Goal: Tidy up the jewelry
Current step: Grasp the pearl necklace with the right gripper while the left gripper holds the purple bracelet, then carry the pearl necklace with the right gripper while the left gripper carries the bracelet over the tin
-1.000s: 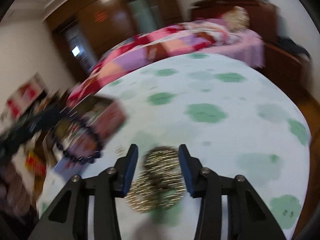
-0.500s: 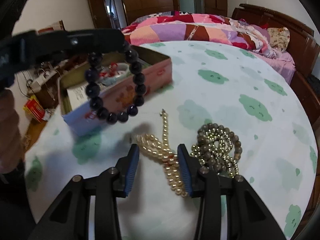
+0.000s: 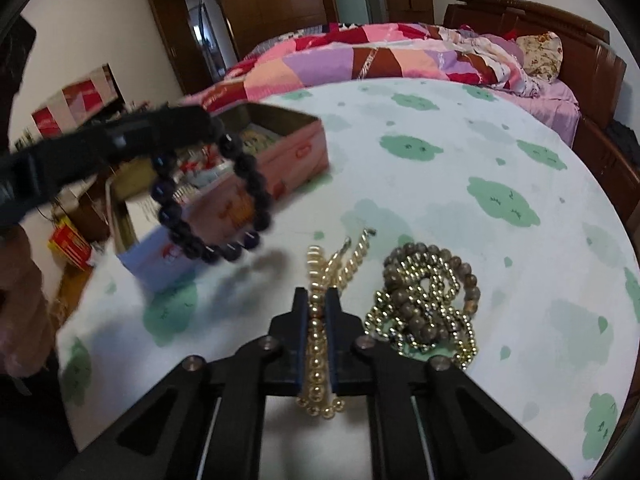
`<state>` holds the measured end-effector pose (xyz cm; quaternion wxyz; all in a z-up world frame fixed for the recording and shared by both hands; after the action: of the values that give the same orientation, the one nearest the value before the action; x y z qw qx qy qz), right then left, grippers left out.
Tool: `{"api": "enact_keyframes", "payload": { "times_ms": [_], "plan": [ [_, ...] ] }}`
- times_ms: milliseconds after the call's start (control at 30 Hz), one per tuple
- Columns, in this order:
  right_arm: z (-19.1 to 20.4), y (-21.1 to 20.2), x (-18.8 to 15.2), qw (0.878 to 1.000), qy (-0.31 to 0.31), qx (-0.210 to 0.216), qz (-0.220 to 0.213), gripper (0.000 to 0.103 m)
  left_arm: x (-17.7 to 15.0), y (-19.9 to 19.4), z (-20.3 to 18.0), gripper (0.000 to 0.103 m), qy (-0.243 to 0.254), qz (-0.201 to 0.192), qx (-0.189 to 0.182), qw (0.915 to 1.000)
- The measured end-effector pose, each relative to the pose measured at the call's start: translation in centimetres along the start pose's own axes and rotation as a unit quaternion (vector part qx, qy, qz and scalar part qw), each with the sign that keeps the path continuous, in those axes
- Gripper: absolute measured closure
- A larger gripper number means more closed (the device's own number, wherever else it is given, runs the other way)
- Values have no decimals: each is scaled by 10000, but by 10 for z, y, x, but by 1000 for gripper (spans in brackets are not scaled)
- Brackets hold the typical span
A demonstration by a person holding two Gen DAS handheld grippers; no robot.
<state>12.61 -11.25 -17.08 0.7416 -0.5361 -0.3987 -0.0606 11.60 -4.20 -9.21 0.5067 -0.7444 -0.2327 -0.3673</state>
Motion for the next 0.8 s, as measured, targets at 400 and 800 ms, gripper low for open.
{"api": "enact_keyframes", "payload": {
  "times_ms": [400, 800],
  "plan": [
    [-2, -12, 12, 9996, 154, -26, -246, 94, 6, -10, 3, 90, -49, -110, -24, 9999],
    [5, -36, 30, 9977, 193, -57, -646, 94, 17, -30, 8, 90, -110, -340, -32, 9994]
  ]
}}
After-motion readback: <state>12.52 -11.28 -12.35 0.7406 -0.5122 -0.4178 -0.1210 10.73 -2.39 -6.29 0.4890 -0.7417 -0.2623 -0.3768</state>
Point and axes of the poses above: each gripper's, at about its wrist camera, not at the fingertips, and y roughly the way its jaws point, z to its left, x to its top, the point moved 8 cm from there along y, roughly the way its jaws point, and after that the axes turned 6 degrees about -x, right-handed, at the moved point
